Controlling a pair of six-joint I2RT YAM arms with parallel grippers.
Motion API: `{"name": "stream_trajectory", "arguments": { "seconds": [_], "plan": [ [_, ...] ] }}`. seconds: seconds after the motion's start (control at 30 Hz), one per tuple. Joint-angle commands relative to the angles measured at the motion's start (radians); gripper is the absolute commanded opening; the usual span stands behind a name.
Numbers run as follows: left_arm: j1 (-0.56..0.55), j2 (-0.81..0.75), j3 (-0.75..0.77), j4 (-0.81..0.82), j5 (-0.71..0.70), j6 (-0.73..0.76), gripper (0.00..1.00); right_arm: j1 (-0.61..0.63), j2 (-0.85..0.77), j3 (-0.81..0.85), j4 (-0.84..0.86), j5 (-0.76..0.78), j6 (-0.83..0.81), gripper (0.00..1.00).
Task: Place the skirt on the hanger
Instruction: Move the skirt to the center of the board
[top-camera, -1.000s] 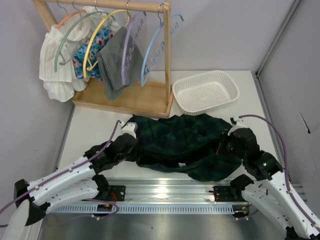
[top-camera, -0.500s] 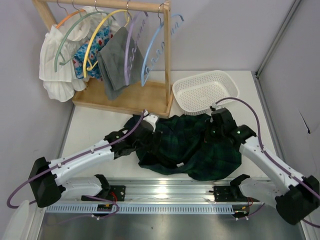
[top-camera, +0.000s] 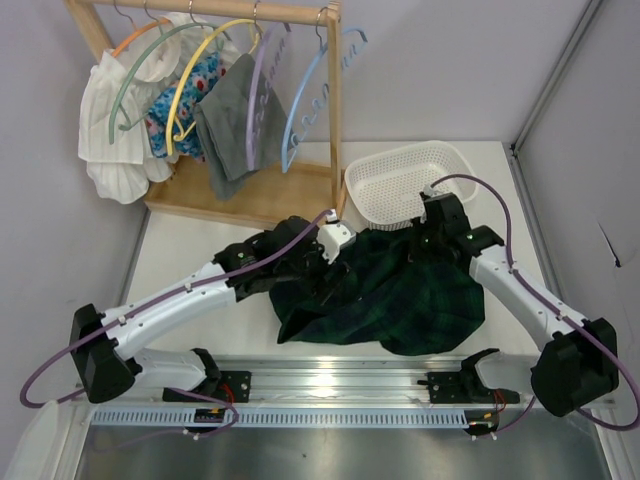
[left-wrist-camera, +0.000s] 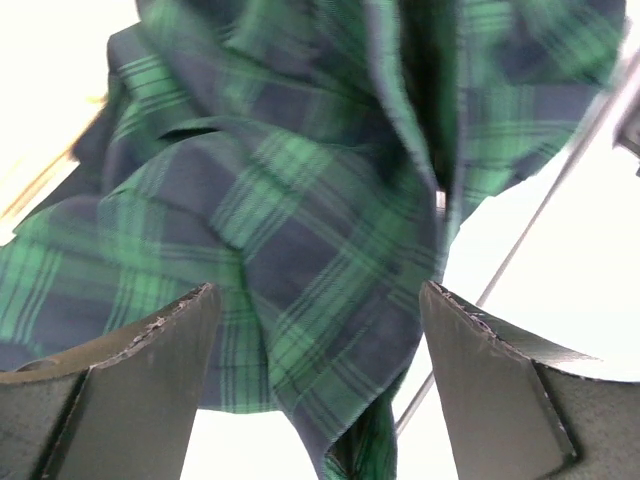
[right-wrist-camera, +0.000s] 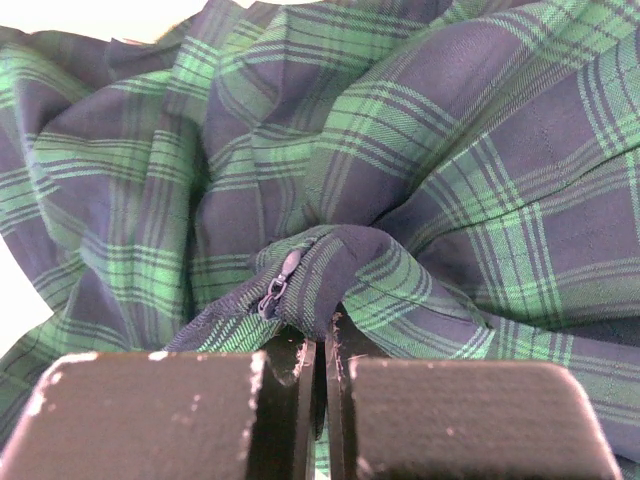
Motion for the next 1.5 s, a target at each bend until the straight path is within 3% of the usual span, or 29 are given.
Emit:
{"name": "stream_trajectory", "arguments": {
  "seconds": [0.0,0.2,0.3,0.8,0.93,1.07,1.37,1.47],
  "plan": [
    [-0.008,-0.002,0.003,0.023,0.122,0.065,0.86,-0.006,-0.088,-0.01,0.0,-0.007,-0.028,0.0],
    [-0.028,0.049,0.047,0.092,0.135,0.009,0.84,-0.006,-0.235,-0.115,0.044,-0.034,0.028,0.0],
    [-0.048,0.081,0.069,0.167,0.109,-0.063,0.84,-0.006,-0.252,-0.132,0.055,-0.04,0.048,0.0],
    [-0.123,0.295,0.146,0.2,-0.054,-0.251,0.77,-0.005,-0.284,-0.133,0.041,-0.036,0.024,0.0],
    [-0.146,0.326,0.12,0.204,-0.162,-0.262,0.71,-0.003,-0.298,-0.127,0.023,-0.016,0.01,0.0],
    [-0.157,0.329,0.043,0.232,-0.256,-0.311,0.52,-0.005,-0.31,-0.124,0.022,-0.025,0.002,0.0],
    [-0.157,0.25,-0.075,0.324,-0.243,-0.245,0.58,-0.005,-0.307,-0.135,0.041,-0.05,0.025,0.0],
    [-0.157,0.237,-0.121,0.341,-0.227,-0.254,0.53,-0.005,-0.303,-0.13,0.052,-0.054,0.042,0.0]
  ]
}}
